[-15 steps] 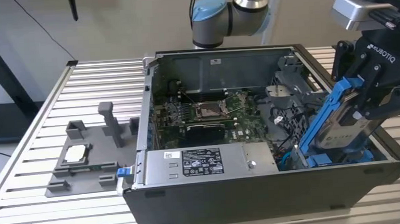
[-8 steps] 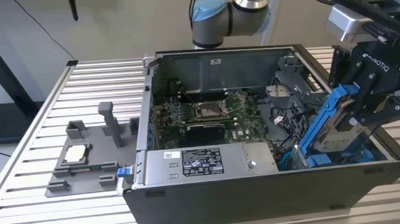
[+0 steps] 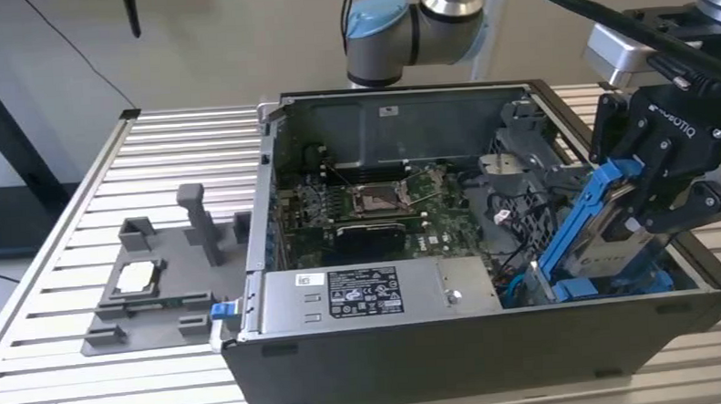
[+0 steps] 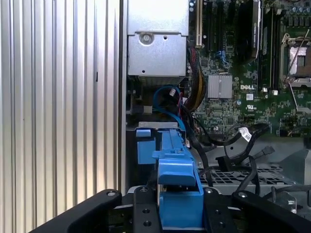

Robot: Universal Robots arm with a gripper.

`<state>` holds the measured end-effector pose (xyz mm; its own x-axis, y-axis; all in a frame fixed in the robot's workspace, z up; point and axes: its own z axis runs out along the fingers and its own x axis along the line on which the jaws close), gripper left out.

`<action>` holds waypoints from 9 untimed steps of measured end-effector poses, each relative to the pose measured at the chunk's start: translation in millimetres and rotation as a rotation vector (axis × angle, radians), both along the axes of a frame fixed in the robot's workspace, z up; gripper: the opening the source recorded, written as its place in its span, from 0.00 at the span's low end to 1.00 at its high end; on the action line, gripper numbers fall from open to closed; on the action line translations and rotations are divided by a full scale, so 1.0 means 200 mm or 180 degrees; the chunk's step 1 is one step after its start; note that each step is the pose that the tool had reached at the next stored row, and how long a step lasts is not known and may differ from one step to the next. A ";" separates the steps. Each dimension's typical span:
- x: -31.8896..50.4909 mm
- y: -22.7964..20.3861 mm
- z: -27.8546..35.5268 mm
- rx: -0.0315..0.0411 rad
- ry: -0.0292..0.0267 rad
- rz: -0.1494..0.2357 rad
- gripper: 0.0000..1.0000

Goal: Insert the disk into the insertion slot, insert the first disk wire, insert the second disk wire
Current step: 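Insert the disk into the insertion slot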

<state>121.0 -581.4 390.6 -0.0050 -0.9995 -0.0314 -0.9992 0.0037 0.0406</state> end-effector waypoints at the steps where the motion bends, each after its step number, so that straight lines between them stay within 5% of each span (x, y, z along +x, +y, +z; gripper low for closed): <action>1: 0.000 0.000 0.000 0.0000 0.0000 0.0000 0.33; 5: 0.000 0.000 0.000 0.0000 0.0000 0.0000 0.34; 9: 0.000 0.001 -0.001 0.0001 0.0000 0.0000 0.47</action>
